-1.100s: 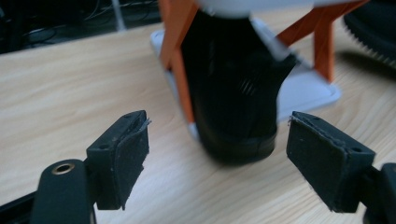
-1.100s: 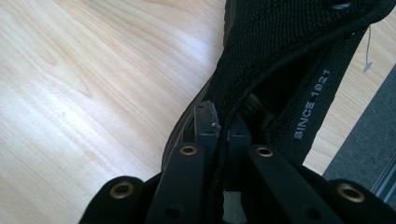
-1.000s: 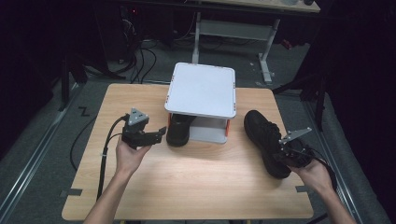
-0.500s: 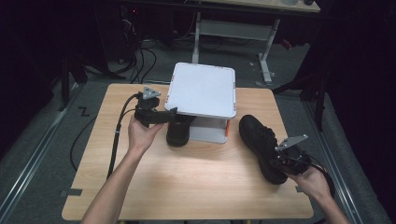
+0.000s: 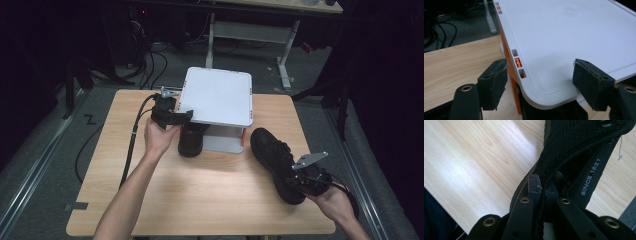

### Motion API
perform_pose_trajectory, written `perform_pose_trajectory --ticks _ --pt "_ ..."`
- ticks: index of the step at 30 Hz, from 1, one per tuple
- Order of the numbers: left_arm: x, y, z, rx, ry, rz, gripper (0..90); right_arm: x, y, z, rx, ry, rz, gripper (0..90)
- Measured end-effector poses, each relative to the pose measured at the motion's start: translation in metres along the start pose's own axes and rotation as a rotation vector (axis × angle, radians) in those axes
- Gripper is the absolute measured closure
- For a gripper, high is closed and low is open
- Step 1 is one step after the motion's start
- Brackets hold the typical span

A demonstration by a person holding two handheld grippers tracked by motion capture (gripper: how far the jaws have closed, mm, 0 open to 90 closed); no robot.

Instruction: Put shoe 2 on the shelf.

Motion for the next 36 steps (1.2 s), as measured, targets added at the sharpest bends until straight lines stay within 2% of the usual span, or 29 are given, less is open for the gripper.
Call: perform_pose_trajectory --ticks 7,9,17,19,27,29,36 --pt "0.002 0.000 0.000 -0.009 -0.009 -0.017 33.6 -0.016 -0.002 0.009 0.001 -0.043 0.012 88.3" --pt "0.003 0.000 -0.001 -0.012 0.001 -0.023 36.0 -0.019 -0.002 0.013 0.006 -0.060 0.018 88.3" --pt "0.007 0.000 -0.002 -0.014 0.029 -0.014 36.3 -0.035 -0.002 0.029 0.021 -0.101 0.041 88.3" --pt "0.008 0.000 -0.004 -0.020 0.041 -0.011 36.3 -0.037 -0.001 0.034 0.021 -0.102 0.045 88.3" --pt "0.011 -0.002 -0.006 -0.038 0.044 -0.017 37.6 -0.041 0.005 0.055 0.026 -0.076 0.061 88.2" --pt "0.012 -0.002 -0.007 -0.042 0.043 -0.019 37.8 -0.042 0.008 0.061 0.025 -0.083 0.058 88.3" --pt "0.013 -0.003 -0.008 -0.044 0.047 -0.020 38.1 -0.042 0.016 0.081 0.023 -0.043 0.054 88.2"
Point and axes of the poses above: each handheld gripper's, and its own axes: y roughly forward along the jaws, z roughly out of its top, x roughly to its right, the point moved 10 cm from there along y, roughly forward along the jaws, and after that the axes turned 4 degrees about -x, right-handed, at the moved point
